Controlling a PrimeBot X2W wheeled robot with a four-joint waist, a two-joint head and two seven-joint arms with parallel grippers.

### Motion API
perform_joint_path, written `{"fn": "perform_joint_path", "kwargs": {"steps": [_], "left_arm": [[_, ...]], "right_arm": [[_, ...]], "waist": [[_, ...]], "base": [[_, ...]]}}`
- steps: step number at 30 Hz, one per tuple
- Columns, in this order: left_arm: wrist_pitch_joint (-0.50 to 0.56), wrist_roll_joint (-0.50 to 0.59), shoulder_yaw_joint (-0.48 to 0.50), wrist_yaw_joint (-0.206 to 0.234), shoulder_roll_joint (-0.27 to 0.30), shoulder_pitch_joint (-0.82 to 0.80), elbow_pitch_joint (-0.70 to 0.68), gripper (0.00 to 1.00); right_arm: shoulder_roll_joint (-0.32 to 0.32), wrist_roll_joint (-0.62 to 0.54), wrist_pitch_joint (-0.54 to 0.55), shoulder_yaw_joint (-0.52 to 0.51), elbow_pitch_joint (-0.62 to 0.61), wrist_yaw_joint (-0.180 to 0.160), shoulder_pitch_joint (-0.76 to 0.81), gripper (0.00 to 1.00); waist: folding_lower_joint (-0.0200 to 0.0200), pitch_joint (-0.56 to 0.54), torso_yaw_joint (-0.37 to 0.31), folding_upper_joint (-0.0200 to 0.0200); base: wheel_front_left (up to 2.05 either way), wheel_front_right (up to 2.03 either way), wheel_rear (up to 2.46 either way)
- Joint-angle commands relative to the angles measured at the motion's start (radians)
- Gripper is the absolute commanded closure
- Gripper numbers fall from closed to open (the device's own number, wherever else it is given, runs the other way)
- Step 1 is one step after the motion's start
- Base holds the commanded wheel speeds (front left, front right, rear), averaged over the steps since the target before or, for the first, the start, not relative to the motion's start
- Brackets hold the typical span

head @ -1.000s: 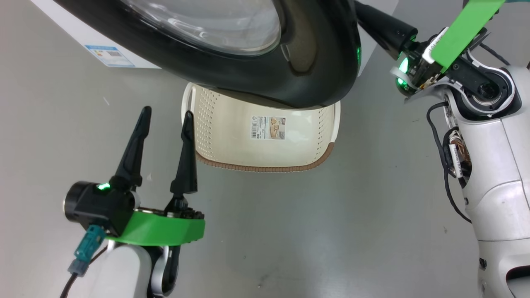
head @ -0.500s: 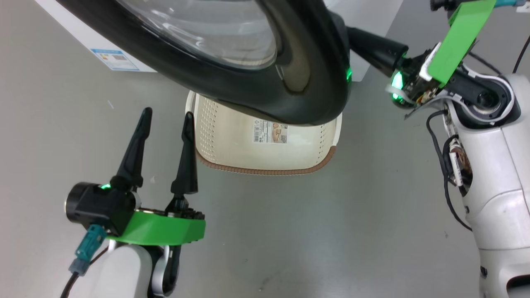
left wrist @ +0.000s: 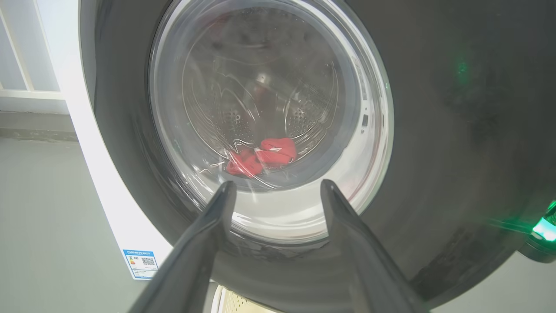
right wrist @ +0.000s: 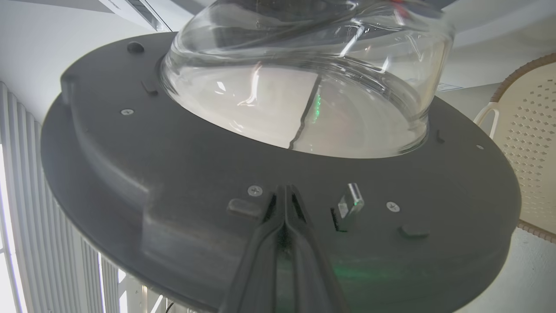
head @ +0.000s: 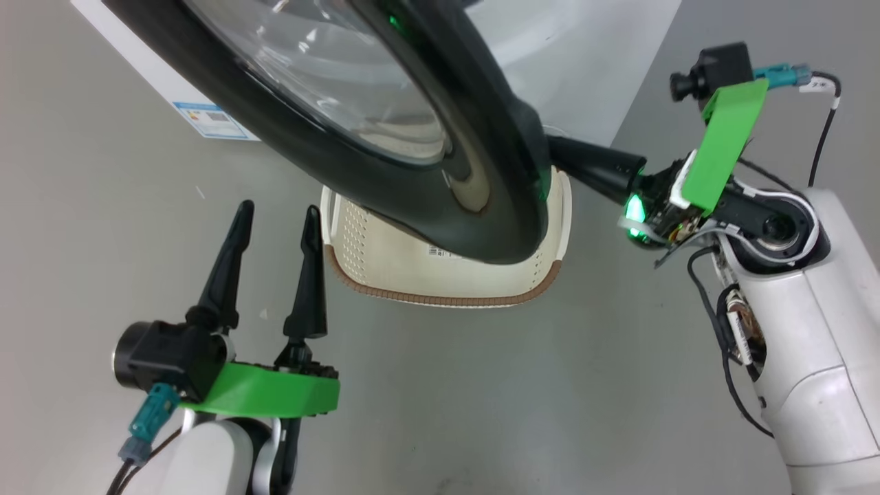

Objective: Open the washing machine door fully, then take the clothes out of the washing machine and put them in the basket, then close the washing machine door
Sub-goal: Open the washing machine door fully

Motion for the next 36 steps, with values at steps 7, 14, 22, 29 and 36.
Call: {"fn": "perform_joint_path", "kwargs": {"steps": [7,14,22,29,36], "left_arm": [[-0.008,-0.008,0.024,0.007,0.018,0.016,-0.013,0.0],[-0.008,-0.013,0.024,0.008,0.018,0.031,-0.011,0.0],[-0.008,-0.021,0.023,0.014,0.018,0.047,-0.015,0.0],[-0.008,-0.029,0.02,0.019,0.018,0.059,-0.011,0.0],[-0.008,-0.039,0.016,0.022,0.018,0.072,-0.009,0.0]], "right_arm": [[0.023,0.039,0.003,0.064,-0.038,0.005,0.047,1.0],[0.024,0.064,-0.013,0.114,-0.037,0.005,0.071,1.0],[0.015,0.099,-0.029,0.173,-0.042,0.005,0.084,1.0],[0.002,0.133,-0.046,0.222,-0.046,0.005,0.097,1.0],[-0.024,0.182,-0.073,0.288,-0.056,0.005,0.11,1.0]], "waist": [[0.0,-0.032,0.02,0.0],[0.0,-0.06,0.045,0.0],[0.0,-0.079,0.072,0.0],[0.0,-0.101,0.088,0.0],[0.0,-0.117,0.117,0.0]], "base": [[0.0,0.0,0.0],[0.0,0.0,0.0],[0.0,0.0,0.0],[0.0,0.0,0.0],[0.0,0.0,0.0]]}}
